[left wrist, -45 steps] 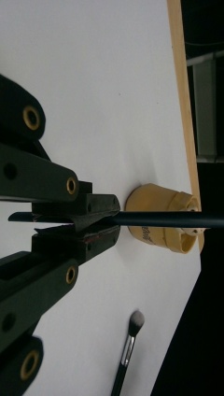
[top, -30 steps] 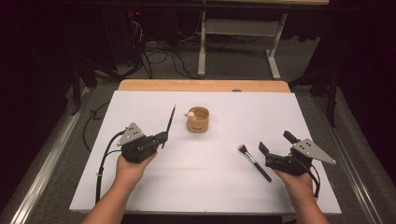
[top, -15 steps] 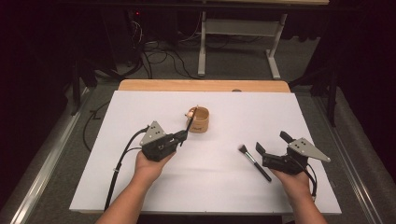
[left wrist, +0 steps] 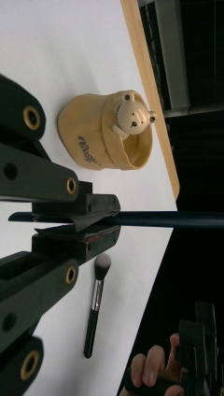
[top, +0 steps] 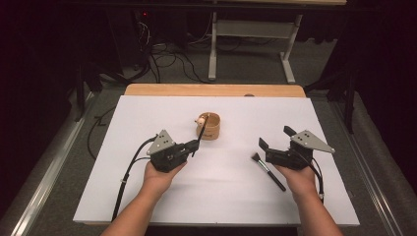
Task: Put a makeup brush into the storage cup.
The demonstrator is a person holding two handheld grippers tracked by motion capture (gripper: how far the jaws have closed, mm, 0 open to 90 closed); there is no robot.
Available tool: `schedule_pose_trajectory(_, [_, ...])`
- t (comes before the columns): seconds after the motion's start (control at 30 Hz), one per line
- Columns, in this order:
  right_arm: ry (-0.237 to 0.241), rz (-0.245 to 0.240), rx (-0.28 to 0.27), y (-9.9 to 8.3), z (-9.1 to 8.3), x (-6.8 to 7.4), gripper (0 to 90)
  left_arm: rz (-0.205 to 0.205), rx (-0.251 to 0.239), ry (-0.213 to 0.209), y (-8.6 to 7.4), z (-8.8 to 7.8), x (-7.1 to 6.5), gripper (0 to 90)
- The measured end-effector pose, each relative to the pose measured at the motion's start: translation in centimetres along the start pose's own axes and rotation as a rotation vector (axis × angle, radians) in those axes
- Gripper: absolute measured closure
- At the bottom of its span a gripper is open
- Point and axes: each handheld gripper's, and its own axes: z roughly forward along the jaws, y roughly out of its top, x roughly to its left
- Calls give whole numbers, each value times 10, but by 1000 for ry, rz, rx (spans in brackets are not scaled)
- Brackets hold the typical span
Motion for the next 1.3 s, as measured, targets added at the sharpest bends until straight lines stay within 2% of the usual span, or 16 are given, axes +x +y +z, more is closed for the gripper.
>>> schedule_pose_trajectory(0.2, [23, -21, 10, 5, 16, 9, 57, 3, -7, -2, 0, 1, 0, 840])
schedule_pose_trajectory(0.33, [36, -16, -3, 7, 19, 14, 57, 1, -11, -7, 0, 1, 0, 840])
schedule_pose_trajectory(0.4, [53, 3, -17, 6, 21, 23, 57, 5, -8, -9, -1, 2, -2, 840])
schedule_pose_trajectory(0.57, [72, -16, -27, 3, 22, 31, 57, 7, -9, -16, -3, 3, -6, 840])
schedule_pose_trajectory(0.67, [78, -14, -12, -3, 21, 35, 57, 27, -3, -12, -6, 4, -11, 839])
schedule_pose_trajectory(0.8, [97, -23, 17, -13, 21, 39, 57, 27, 10, -13, -11, 6, -14, 839])
schedule_pose_trajectory(0.83, [103, -22, 20, -14, 21, 40, 57, 26, 12, -15, -13, 7, -15, 839])
schedule_pose_trajectory(0.87, [132, 5, 16, -16, 21, 42, 60, 26, 20, -19, -14, 8, -15, 839])
schedule_pose_trajectory(0.93, [150, 37, 4, -17, 20, 45, 66, 32, 31, -25, -16, 10, -17, 839])
schedule_pose_trajectory(1.17, [182, 24, -6, -20, 20, 57, 67, 27, 39, -40, -19, 13, -20, 839])
schedule_pose_trajectory(1.2, [200, 34, -14, -21, 21, 59, 66, 27, 38, -46, -20, 13, -21, 839])
schedule_pose_trajectory(1.3, [212, 37, -12, -21, 21, 61, 66, 26, 32, -56, -20, 14, -24, 839])
